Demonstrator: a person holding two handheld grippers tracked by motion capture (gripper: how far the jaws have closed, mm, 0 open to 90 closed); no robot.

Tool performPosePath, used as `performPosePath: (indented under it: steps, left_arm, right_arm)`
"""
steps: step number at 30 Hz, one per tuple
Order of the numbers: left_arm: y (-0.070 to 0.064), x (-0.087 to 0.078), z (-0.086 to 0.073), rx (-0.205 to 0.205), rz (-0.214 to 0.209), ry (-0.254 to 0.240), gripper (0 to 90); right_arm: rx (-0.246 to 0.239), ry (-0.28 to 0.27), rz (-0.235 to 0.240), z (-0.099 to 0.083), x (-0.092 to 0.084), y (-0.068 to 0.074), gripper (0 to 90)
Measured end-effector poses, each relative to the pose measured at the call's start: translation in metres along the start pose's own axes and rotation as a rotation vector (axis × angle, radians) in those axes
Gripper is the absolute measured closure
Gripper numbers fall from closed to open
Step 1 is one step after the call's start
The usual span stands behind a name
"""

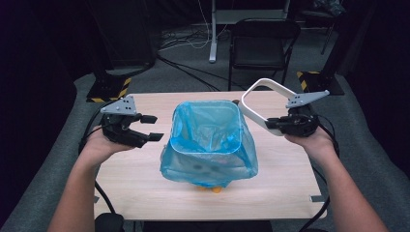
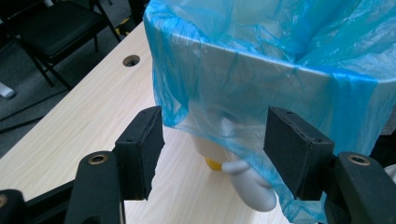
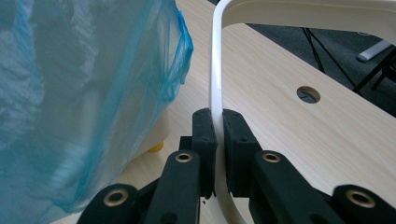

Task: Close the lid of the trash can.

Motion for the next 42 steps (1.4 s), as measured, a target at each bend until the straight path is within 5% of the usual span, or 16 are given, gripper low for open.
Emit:
performPosePath:
  steps: [21,42]
  left_arm:
    - [-0.001,-0.009,0.007,0.001,0.002,-0.029,35.8]
    - [-0.008,0.004,0.001,-0.003,-0.044,-0.05,35.5]
  right_arm:
    - [-0.096,-0.058,0.009,0.055,-0.025,0.018,84.4]
    - [-0.236,-0.085,0.194,0.075,-0.033,0.075,84.4]
Point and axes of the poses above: each handheld gripper's, and its own axes: x roughly forward along the jaws, z roughly out of its top, y roughly to its left, the point moved 3 cm from there along x, roughly forward along the jaws, and after that the axes turned 1 degree about -y, right-handed, at the moved point
